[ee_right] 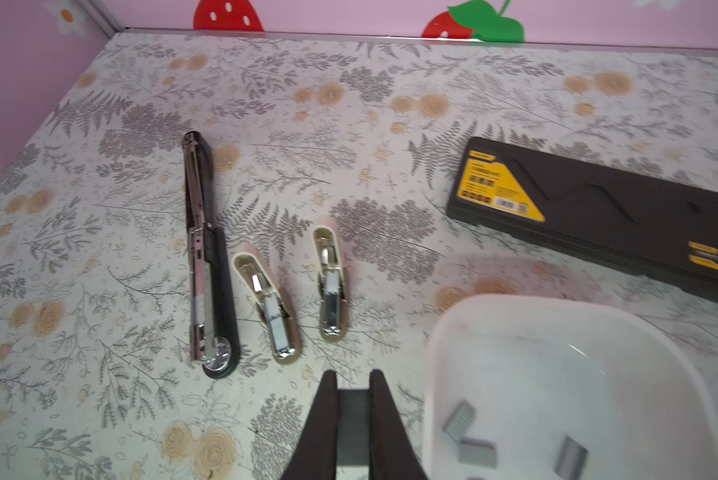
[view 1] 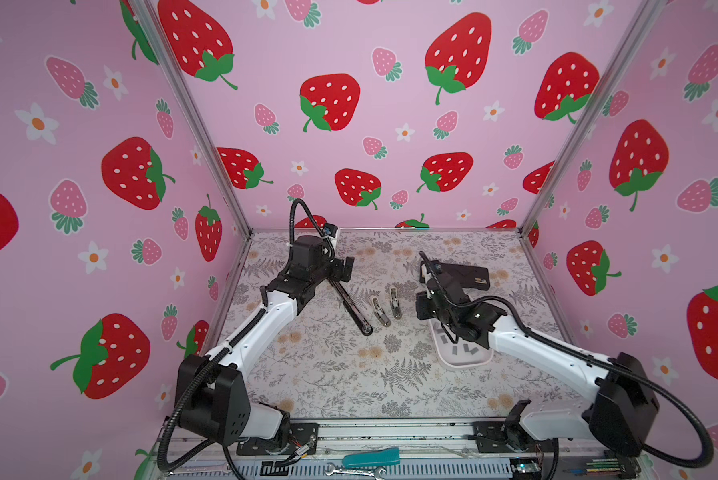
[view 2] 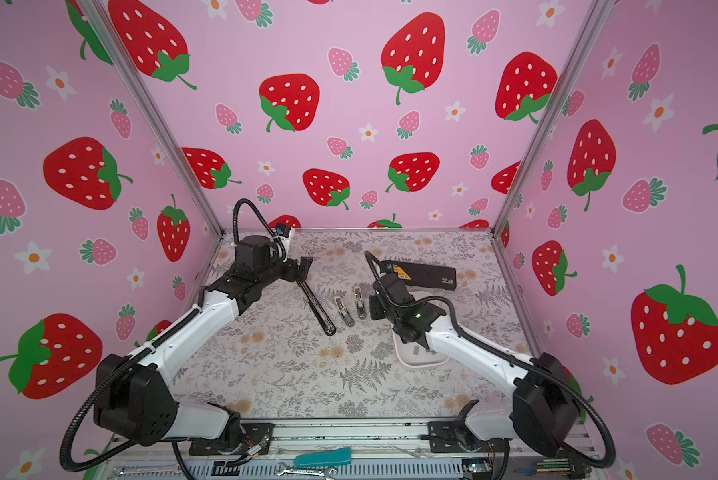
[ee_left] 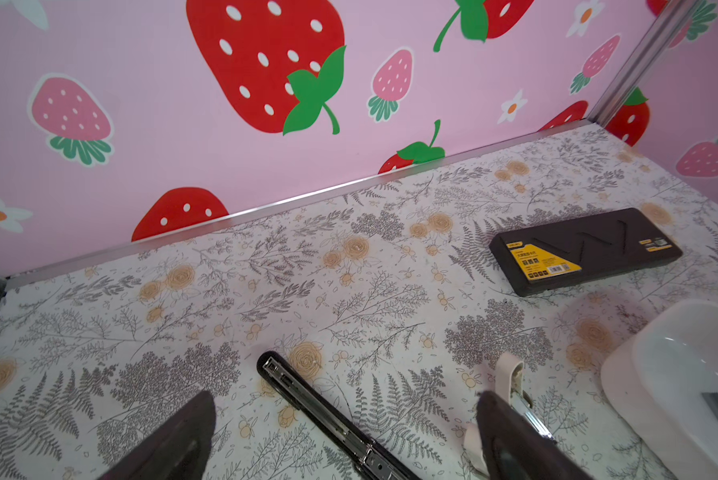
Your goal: Load the staples into the stapler
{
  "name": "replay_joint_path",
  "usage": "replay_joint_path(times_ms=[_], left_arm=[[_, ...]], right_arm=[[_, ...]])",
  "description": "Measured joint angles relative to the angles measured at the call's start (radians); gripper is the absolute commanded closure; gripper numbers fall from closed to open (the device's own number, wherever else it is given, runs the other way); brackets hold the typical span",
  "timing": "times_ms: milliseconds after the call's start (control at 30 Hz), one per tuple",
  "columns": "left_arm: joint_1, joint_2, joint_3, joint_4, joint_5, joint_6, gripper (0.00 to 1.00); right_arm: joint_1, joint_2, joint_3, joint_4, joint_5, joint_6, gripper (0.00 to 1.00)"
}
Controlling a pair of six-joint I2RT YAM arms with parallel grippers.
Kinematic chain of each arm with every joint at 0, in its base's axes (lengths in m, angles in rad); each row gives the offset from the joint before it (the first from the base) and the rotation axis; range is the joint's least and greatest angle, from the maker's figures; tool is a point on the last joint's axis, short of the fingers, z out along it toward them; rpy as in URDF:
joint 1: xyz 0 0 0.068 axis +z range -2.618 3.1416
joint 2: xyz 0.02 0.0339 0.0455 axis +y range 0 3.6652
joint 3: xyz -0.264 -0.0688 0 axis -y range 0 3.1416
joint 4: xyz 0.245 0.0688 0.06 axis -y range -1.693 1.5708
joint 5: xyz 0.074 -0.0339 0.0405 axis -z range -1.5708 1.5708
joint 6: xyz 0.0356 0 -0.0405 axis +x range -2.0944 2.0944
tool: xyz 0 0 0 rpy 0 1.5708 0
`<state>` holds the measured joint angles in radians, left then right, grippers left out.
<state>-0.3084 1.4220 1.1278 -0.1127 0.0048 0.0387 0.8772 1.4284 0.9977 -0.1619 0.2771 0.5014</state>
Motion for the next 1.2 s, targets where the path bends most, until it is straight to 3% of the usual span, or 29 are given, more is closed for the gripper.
replay_joint_path(times_ms=[167, 300, 667, 1200], left_arm=[[0.0, 0.011, 0.003, -0.044, -0.064, -0.018, 0.01], [0.001, 0.026, 0.021, -0.071, -0.068, -0.028, 0.01], [0.001, 0.023, 0.042, -0.077, -0.001, -0.037, 0.01], [0.001, 0.017, 0.042, -0.071, 0.007, -0.037, 0.01]], right_arm=[[0.01, 0.22, 0.058, 0.076, -0.027, -0.04, 0.95], [0.006, 0.315, 0.085, 0.111, -0.026, -0.058, 0.95], [-0.027, 0.374, 0.086, 0.195, -0.023, -0.058, 0.95], [-0.031, 0.423, 0.086, 0.209, -0.029, -0.054, 0.96]])
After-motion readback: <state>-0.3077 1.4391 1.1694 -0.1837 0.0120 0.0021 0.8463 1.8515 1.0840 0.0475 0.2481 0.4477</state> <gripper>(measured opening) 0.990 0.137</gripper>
